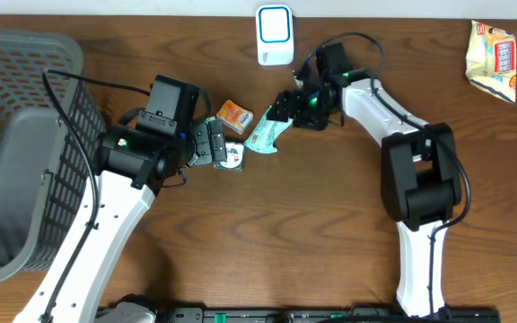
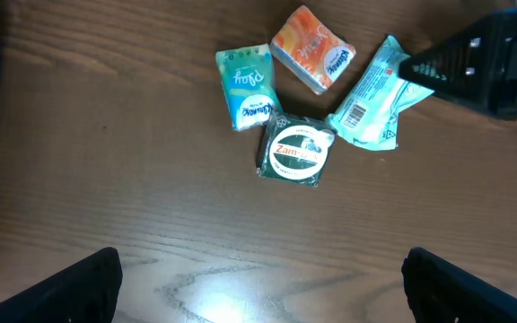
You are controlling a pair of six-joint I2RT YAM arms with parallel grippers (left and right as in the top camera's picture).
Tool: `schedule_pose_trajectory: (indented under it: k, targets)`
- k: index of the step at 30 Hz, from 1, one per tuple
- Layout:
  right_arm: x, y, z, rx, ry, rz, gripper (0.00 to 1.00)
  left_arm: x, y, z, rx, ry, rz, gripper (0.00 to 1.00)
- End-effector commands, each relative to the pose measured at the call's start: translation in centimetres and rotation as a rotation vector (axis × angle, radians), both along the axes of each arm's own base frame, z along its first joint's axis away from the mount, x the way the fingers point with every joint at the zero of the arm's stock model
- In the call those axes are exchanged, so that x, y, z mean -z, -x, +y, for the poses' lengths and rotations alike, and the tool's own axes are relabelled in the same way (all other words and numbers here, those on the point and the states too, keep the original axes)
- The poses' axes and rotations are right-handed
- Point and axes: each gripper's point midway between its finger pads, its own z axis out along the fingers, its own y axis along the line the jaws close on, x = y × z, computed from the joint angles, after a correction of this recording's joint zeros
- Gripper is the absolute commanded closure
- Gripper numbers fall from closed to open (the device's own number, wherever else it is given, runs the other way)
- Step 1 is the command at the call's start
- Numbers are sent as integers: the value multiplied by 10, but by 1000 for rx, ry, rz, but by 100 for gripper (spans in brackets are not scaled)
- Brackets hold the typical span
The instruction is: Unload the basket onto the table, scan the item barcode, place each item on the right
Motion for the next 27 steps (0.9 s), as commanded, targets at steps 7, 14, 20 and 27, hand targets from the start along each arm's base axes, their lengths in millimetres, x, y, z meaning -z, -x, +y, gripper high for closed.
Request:
schedule_pose_trajectory:
  k: [7, 14, 20, 27]
  targets:
    - [51, 34, 16, -29, 26, 164, 58, -6, -2, 1, -1, -5, -20, 2]
    - [49, 31, 19, -34, 22, 140, 99, -6, -2, 1, -1, -5, -20, 3]
    - [24, 27, 18, -84, -99, 110, 99, -6, -2, 1, -1, -5, -20, 2]
    - [-68, 22, 15, -240, -427, -74, 99, -6, -2, 1, -1, -5, -20, 2]
